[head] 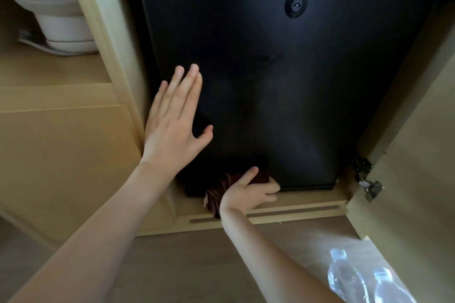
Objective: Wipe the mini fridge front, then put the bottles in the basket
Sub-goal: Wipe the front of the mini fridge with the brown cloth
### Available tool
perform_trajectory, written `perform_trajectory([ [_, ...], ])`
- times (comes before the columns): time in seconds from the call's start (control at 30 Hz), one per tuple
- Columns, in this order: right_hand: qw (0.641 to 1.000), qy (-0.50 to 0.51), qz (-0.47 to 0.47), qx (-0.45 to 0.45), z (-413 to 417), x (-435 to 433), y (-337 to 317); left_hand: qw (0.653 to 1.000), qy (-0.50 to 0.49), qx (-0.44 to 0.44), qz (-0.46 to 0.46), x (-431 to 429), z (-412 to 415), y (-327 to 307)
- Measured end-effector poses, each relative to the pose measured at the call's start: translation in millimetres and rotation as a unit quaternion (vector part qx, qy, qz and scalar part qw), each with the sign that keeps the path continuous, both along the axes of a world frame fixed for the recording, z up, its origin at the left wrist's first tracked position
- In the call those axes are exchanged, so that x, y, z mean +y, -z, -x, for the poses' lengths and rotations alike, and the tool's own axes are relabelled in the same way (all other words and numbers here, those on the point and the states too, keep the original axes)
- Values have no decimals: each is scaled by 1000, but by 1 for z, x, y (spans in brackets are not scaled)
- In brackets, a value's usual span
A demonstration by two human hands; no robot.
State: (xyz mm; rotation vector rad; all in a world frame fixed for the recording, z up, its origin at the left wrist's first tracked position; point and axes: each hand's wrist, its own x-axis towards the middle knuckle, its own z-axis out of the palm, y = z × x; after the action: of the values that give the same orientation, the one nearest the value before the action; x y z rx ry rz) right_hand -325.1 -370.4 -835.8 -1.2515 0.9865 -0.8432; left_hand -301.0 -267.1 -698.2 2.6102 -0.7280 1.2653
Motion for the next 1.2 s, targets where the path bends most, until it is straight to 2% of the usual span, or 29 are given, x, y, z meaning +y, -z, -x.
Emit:
perform_trajectory([
  [0.2, 996, -86, -24, 1, 0, 57, -8, 1000, 3, 8, -16, 2, 0, -2],
  [0.37, 992, -124, 2, 8, 1, 81, -14, 1000, 9, 24, -6, 2, 2, -1],
  [0.63, 979, -197, 12, -46, 19, 58, -6, 998, 50, 26, 0, 8, 4, -3],
  [0.77, 964, -257, 52, -46, 44, 39, -11, 997, 70, 29, 26, 13, 20, 12],
  [0.9, 945, -302, 118, -35, 78, 23, -18, 987, 57, 129, 77, 21, 61, 42],
  [1.03, 923, -357, 139, 24, 126, 8, -35, 969, 29, 223, 99, 34, 118, 62],
  [1.2, 902, -395, 156, 79, 188, -7, -100, 951, 5, 302, 71, 45, 187, 37],
])
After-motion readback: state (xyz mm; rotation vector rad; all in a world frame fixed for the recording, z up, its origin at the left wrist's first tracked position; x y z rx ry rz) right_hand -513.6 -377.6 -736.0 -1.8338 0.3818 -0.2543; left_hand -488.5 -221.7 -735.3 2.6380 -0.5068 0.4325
